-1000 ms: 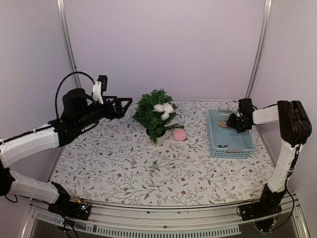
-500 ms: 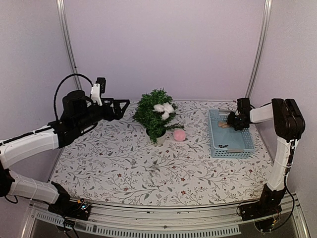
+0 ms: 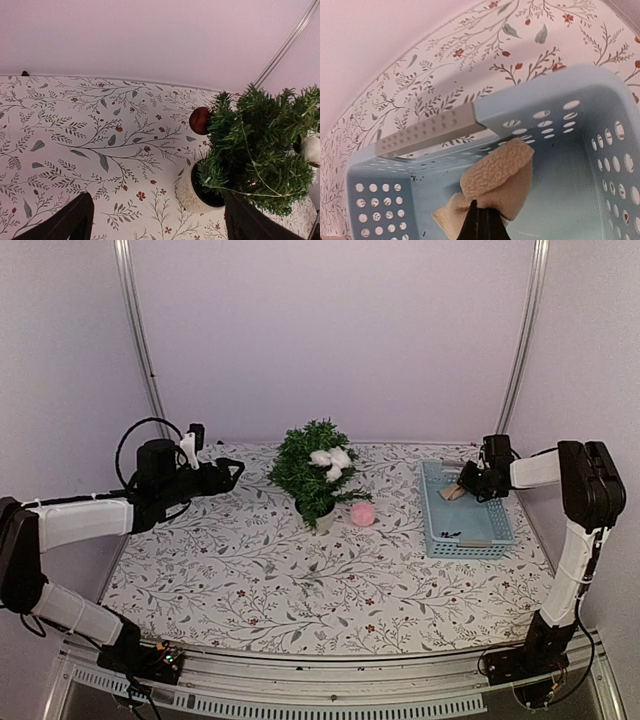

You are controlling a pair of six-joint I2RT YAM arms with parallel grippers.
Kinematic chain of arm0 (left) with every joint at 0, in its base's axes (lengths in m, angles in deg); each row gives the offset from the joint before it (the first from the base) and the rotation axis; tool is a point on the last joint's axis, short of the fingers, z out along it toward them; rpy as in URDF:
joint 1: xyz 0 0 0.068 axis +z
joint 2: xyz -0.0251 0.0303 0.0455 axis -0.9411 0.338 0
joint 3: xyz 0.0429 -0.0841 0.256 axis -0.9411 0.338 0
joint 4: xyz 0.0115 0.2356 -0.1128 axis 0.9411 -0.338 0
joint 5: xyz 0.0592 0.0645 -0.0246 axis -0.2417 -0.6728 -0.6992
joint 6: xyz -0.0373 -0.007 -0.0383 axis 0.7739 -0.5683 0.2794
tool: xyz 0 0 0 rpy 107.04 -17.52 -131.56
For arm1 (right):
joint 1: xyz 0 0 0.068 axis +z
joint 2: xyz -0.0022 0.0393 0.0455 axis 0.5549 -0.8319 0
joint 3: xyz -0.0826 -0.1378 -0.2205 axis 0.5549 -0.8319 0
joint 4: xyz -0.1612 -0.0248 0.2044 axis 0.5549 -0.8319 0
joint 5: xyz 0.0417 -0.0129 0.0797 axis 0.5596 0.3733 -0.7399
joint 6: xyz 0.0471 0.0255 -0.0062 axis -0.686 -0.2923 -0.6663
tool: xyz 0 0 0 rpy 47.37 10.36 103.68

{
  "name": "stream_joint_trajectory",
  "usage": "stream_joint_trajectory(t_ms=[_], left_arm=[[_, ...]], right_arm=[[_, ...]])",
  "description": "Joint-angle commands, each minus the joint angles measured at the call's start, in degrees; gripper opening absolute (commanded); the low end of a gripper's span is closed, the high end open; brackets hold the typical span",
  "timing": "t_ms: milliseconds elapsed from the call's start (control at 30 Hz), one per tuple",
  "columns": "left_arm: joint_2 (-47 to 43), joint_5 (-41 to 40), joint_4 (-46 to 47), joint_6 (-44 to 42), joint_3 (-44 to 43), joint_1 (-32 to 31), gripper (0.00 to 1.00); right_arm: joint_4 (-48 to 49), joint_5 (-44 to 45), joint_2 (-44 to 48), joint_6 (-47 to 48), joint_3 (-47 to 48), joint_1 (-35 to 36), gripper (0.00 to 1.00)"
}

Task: Decorate the small christmas tree

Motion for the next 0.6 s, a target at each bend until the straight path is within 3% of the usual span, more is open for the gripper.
stream_joint_trajectory(t_ms=[0,200,567], left_arm=[[5.3,5.0,7.4,1.0,0.3,2.8,0.89],[16.8,9.3,12.2,1.2,-1.3,3.2,0.81],[34.7,24.3,38.4,11.7,-0.8,2.7,0.65]], right_arm=[[2.5,-3.1,5.8,1.6,-1.4,-0.2,0.0],[3.0,-5.5,10.8,2.0,-3.6,-0.1,0.0],[1.6,-7.0,17.8,3.2,-5.1,-0.1,0.0]])
